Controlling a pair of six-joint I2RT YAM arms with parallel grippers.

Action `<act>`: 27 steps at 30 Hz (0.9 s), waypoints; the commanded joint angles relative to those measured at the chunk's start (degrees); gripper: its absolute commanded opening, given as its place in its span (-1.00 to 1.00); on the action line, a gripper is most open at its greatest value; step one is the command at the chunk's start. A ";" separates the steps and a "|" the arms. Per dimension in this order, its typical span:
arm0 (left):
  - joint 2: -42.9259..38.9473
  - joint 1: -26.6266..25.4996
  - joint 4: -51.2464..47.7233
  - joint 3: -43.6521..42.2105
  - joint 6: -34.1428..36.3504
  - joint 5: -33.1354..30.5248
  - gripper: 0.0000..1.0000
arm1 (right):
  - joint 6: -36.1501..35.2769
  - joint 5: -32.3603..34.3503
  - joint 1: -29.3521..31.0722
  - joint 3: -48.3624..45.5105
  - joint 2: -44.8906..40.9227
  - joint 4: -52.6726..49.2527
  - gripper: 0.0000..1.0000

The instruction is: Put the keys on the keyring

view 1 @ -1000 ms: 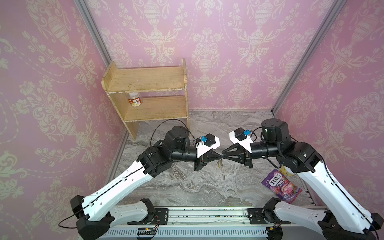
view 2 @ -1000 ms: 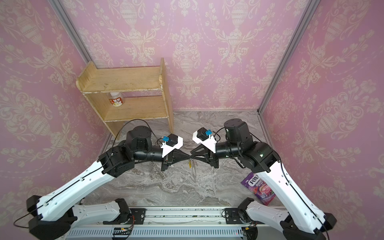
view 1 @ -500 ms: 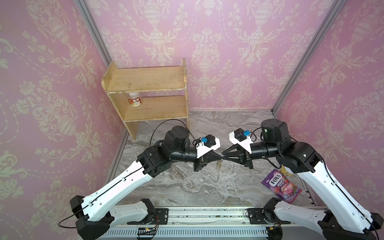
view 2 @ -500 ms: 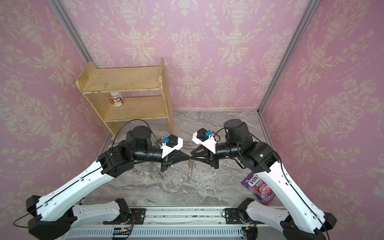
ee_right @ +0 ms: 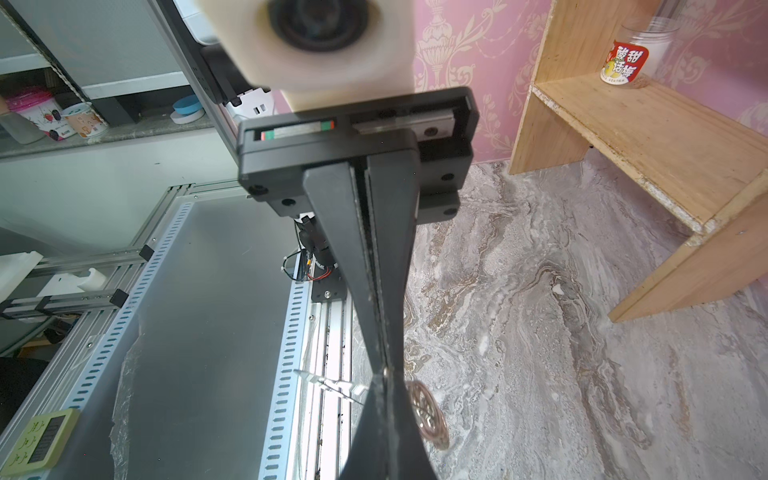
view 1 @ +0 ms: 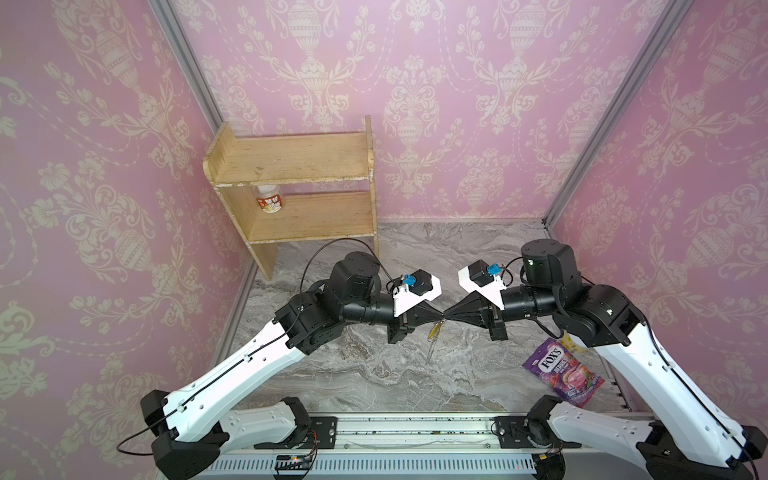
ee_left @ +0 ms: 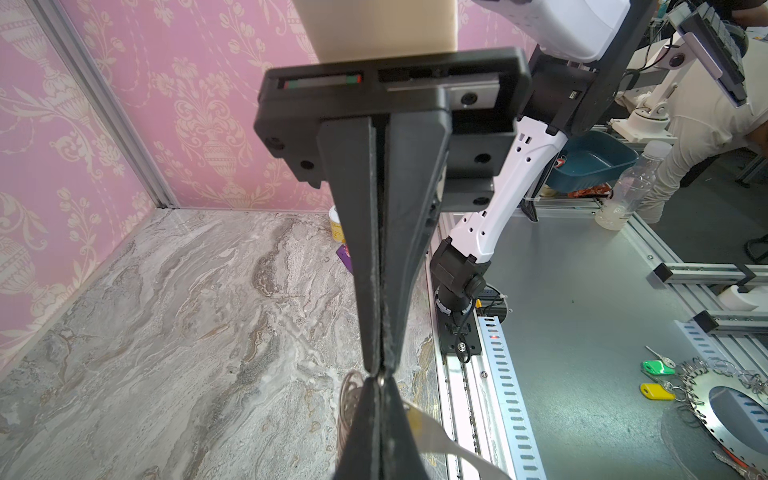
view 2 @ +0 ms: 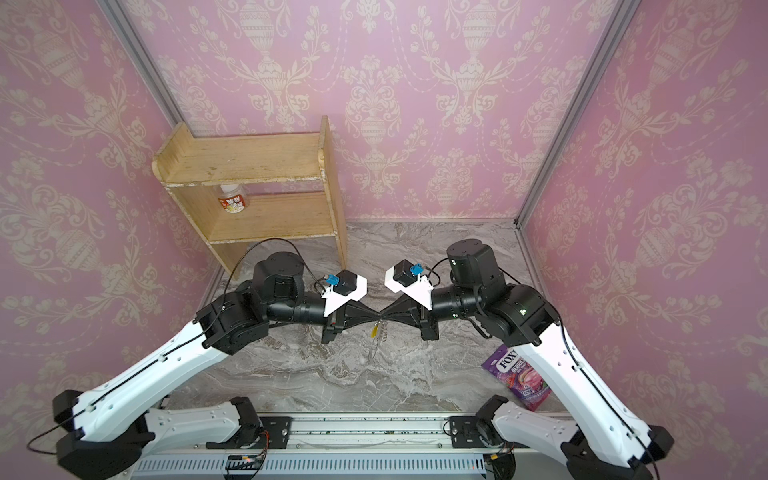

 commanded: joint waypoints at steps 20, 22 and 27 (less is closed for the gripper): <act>-4.25 -0.41 12.35 -5.65 -6.53 -2.25 -0.21 | 10.80 3.91 -0.07 -8.40 -8.07 19.27 -1.00; -4.17 -0.46 13.37 -6.02 -6.88 -2.45 -0.23 | 11.81 3.50 -0.12 -9.20 -8.50 20.94 -1.00; -4.08 -0.41 14.88 -5.96 -7.57 -2.45 -0.52 | 12.71 2.94 -0.08 -9.84 -8.69 21.86 -1.00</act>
